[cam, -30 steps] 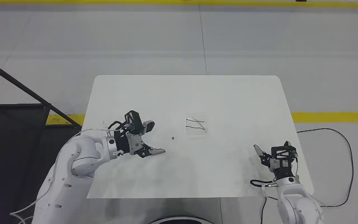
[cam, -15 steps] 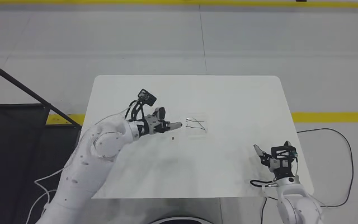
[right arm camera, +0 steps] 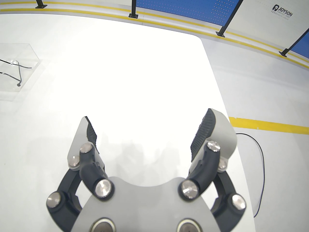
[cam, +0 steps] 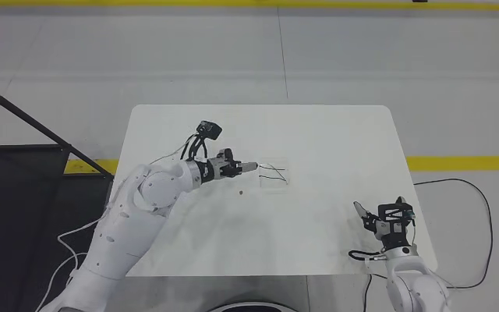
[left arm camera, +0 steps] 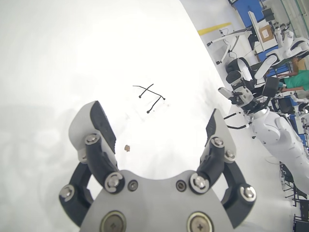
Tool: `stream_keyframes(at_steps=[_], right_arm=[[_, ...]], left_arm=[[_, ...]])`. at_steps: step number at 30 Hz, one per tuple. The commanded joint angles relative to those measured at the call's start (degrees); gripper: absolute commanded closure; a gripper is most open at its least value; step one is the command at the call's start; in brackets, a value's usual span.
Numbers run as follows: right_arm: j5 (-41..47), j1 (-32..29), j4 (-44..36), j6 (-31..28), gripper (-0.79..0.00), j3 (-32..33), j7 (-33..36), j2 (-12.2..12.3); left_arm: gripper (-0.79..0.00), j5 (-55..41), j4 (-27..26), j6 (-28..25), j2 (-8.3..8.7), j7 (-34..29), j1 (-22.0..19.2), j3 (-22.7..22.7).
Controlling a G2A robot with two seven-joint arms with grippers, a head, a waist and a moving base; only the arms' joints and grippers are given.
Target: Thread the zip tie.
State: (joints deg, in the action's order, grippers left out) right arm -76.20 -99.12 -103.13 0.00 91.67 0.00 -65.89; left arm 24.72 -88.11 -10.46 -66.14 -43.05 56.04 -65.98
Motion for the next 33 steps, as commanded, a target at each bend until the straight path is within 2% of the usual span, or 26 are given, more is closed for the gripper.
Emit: stream_keyframes(at_steps=[1,5,12,18,21,23,28,29,30,33], right_arm=[[0.0,0.0,0.0,0.0,-0.785,0.0,0.0,0.0],[0.0,0.0,0.0,0.0,-0.785,0.0,0.0,0.0],[0.0,0.0,0.0,0.0,-0.785,0.0,0.0,0.0],[0.0,0.0,0.0,0.0,-0.785,0.0,0.0,0.0],[0.0,0.0,0.0,0.0,-0.785,0.0,0.0,0.0],[0.0,0.0,0.0,0.0,-0.785,0.0,0.0,0.0],[0.0,0.0,0.0,0.0,-0.785,0.0,0.0,0.0],[0.0,0.0,0.0,0.0,-0.785,0.0,0.0,0.0],[0.0,0.0,0.0,0.0,-0.785,0.0,0.0,0.0],[0.0,0.0,0.0,0.0,-0.785,0.0,0.0,0.0]], left_arm=[[-0.785,-1.26,0.66,3.66,-0.3,-1.01,-0.25,1.13],[-0.785,-4.04,4.47,8.67,-1.52,-0.67,-3.52,4.36],[-0.776,-7.79,11.96,12.55,-3.51,-1.84,-9.27,9.28],[-0.653,-9.37,15.81,13.9,-4.8,-0.74,-12.12,11.63],[-0.625,-8.93,16.77,13.96,-5.27,0.08,-12.81,12.71],[-0.57,-8.6,17.06,14.11,-5.53,0.54,-13.03,13.35],[-0.542,-7.55,17.36,14.88,-5.96,1.06,-13.47,14.23],[-0.489,-7.38,17.39,15.08,-6.04,1.14,-13.53,14.34],[-0.4,-7.24,17.5,15.29,-6.11,1.17,-13.61,14.43],[-0.379,-7.15,18.05,15.63,-6.35,1.4,-13.9,14.64]])
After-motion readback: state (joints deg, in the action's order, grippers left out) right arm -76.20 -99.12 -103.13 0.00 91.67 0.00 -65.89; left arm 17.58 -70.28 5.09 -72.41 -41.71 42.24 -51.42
